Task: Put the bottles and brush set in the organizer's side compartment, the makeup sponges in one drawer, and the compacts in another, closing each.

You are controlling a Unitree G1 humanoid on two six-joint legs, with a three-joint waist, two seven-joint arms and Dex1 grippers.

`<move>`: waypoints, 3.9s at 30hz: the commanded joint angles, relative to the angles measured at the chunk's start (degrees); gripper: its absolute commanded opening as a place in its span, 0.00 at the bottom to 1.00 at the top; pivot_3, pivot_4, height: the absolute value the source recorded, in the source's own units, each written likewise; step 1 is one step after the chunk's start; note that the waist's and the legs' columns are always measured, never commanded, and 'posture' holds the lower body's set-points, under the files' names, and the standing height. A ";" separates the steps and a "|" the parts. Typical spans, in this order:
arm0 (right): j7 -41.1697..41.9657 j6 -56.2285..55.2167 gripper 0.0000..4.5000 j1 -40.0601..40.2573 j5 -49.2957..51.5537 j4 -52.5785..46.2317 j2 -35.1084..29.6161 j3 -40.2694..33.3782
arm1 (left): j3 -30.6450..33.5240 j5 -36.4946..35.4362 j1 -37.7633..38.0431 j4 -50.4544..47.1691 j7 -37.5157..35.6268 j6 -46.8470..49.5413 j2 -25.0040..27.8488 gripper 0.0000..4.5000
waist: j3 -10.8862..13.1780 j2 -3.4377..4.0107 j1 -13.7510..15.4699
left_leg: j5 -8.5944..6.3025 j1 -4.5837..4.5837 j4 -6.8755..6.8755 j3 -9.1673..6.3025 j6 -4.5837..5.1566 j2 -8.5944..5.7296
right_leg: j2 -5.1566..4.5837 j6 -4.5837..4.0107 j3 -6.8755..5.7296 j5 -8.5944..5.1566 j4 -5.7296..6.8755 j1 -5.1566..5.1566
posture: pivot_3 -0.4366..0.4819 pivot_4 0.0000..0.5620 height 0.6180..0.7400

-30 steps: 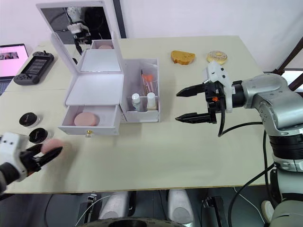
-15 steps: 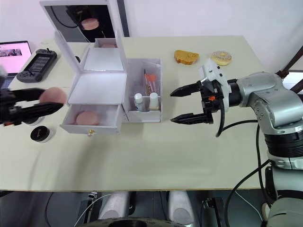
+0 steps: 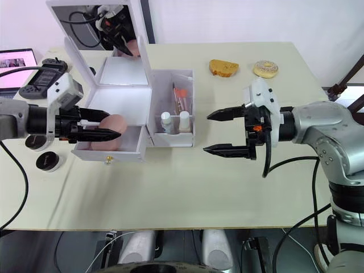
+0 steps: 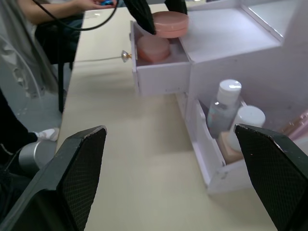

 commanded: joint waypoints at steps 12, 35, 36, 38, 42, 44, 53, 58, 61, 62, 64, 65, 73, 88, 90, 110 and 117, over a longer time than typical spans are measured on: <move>-3.09 0.18 1.00 0.06 2.87 -2.24 -2.43 -2.67 | -1.12 5.88 -1.41 -2.65 -4.33 -3.73 -3.82 0.59 | 0.00 -0.01 0.02 | 0.00 -0.01 0.08 -0.01 0.01 0.00 | 0.00 0.01 0.00 0.00 0.01 0.03 | 0.48 0.27 1.00; -2.27 -1.22 1.00 -0.75 2.60 -0.31 -3.12 -1.54 | 2.53 6.66 -3.85 -1.43 -4.98 -2.70 -4.17 0.99 | 0.00 -0.01 0.01 | 0.00 -0.01 0.12 -0.02 0.02 0.00 | 0.00 0.04 0.00 0.00 0.04 0.04 | 0.48 0.27 1.00; -2.05 -1.39 1.00 -0.80 2.54 -0.09 -3.14 -1.45 | 3.73 5.73 -3.61 -1.45 -5.19 -2.19 -4.06 0.99 | 0.01 -0.01 -0.02 | 0.00 -0.01 0.12 -0.02 0.02 0.00 | 0.00 0.05 0.00 0.00 0.05 0.04 | 0.48 0.27 1.00; -1.65 -1.78 1.00 -1.25 2.17 0.49 -3.06 -0.92 | 7.39 2.71 -2.29 -1.87 -6.01 -1.42 -4.12 0.99 | 0.01 -0.01 -0.09 | 0.00 -0.01 0.11 -0.02 0.03 0.00 | 0.00 0.05 0.00 0.00 0.06 0.02 | 0.48 0.27 1.00; 0.09 -3.55 1.00 -4.32 0.98 3.30 -2.33 0.99 | 21.53 -4.03 6.46 -4.33 -6.90 1.01 -3.71 0.99 | 0.02 0.01 -0.73 | -0.01 0.03 0.09 0.01 0.03 0.01 | -0.01 0.05 0.04 0.01 0.07 0.01 | 0.48 0.27 1.00; 1.19 -4.41 1.00 -7.25 0.65 5.75 -1.54 2.07 | 29.78 -5.63 14.07 -6.72 -7.75 2.60 -3.62 0.99 | 0.03 0.03 -1.48 | -0.01 0.03 0.09 -0.01 0.03 0.01 | 0.00 0.06 0.03 0.00 0.09 0.01 | 0.48 0.27 1.00; 6.90 -10.51 1.00 -18.04 -5.58 17.33 3.17 9.33 | 55.64 -7.07 43.56 -17.59 -3.26 3.25 -15.75 0.94 | 0.02 0.02 -1.38 | -0.01 0.12 0.12 0.03 0.04 0.04 | -0.02 0.02 0.05 -0.01 0.07 0.11 | 0.48 0.27 1.00; 9.06 -12.48 1.00 -22.11 -8.09 22.20 5.52 10.99 | 59.43 -6.33 55.36 -24.61 1.03 -4.91 -28.30 0.46 | -0.01 -0.06 -0.90 | -0.02 0.11 0.13 0.03 0.03 0.04 | -0.03 -0.04 0.05 -0.01 0.00 0.13 | 0.48 0.27 1.00; 10.55 -13.02 1.00 -23.25 -9.36 23.16 6.02 11.92 | 56.27 -1.86 61.08 -27.83 3.45 -12.80 -36.37 0.11 | -0.01 -0.05 -0.86 | -0.02 0.15 0.18 0.01 0.02 0.04 | -0.02 -0.24 0.04 -0.08 -0.02 0.20 | 0.48 0.27 1.00; 10.76 -12.74 1.00 -23.73 -9.58 23.28 6.14 12.11 | 54.56 -1.06 62.16 -28.76 5.31 -14.96 -39.59 0.01 | -0.01 -0.04 -0.87 | -0.02 0.17 0.18 0.05 0.02 0.04 | -0.03 -0.27 0.05 -0.08 -0.06 0.24 | 0.48 0.27 1.00; 10.51 -11.19 1.00 -24.46 -9.43 23.04 6.27 11.96 | 50.32 2.49 63.79 -29.60 7.26 -21.07 -45.28 0.01 | -0.02 -0.05 -0.82 | -0.02 0.18 0.21 0.11 0.01 0.03 | -0.05 -0.27 0.09 -0.08 -0.08 0.27 | 0.48 0.27 1.00; 10.31 -9.38 1.00 -24.71 -9.25 22.88 5.98 12.08 | 48.33 4.28 64.32 -29.56 7.94 -23.90 -47.40 0.01 | -0.03 -0.07 -0.67 | -0.02 0.18 0.23 0.12 0.01 0.02 | -0.05 -0.27 0.09 -0.08 -0.08 0.28 | 0.48 0.27 1.00; 10.37 1.89 1.00 -22.01 -6.71 18.21 1.62 11.42 | 35.13 17.27 65.46 -24.19 13.79 -41.88 -56.12 0.01 | -0.05 -0.07 0.30 | -0.02 0.19 0.27 0.13 0.02 0.03 | -0.03 -0.33 0.09 -0.05 -0.09 0.27 | 0.48 0.27 1.00; 8.90 3.48 1.00 -18.04 -5.16 14.12 -0.68 7.97 | 19.26 25.70 57.20 -13.21 23.56 -53.35 -56.23 0.01 | -0.05 -0.04 0.38 | -0.03 0.17 0.27 0.17 0.04 0.03 | -0.02 -0.24 0.10 0.00 -0.10 0.26 | 0.48 0.27 1.00; 8.77 3.41 1.00 -17.84 -5.10 13.89 -0.90 7.63 | 18.46 25.71 55.35 -12.36 24.45 -53.40 -55.74 0.01 | -0.05 -0.04 0.41 | -0.03 0.18 0.27 0.17 0.04 0.03 | -0.02 -0.22 0.10 0.01 -0.07 0.25 | 0.48 0.27 1.00; 2.21 8.52 1.00 -18.58 -1.42 8.01 -0.56 5.95 | 14.06 27.03 40.22 -2.08 29.36 -52.58 -50.46 0.01 | -0.05 -0.04 0.40 | -0.03 0.18 0.26 0.15 0.04 0.03 | -0.02 -0.05 0.10 0.11 -0.08 0.26 | 0.48 0.27 1.00; 0.05 11.34 1.00 -20.97 0.46 7.38 -1.13 5.68 | 13.44 25.98 37.36 -0.33 29.55 -51.93 -50.51 0.01 | -0.05 -0.04 0.52 | -0.03 0.18 0.27 0.12 0.04 0.03 | -0.01 -0.12 0.08 0.08 -0.06 0.26 | 0.48 0.27 1.00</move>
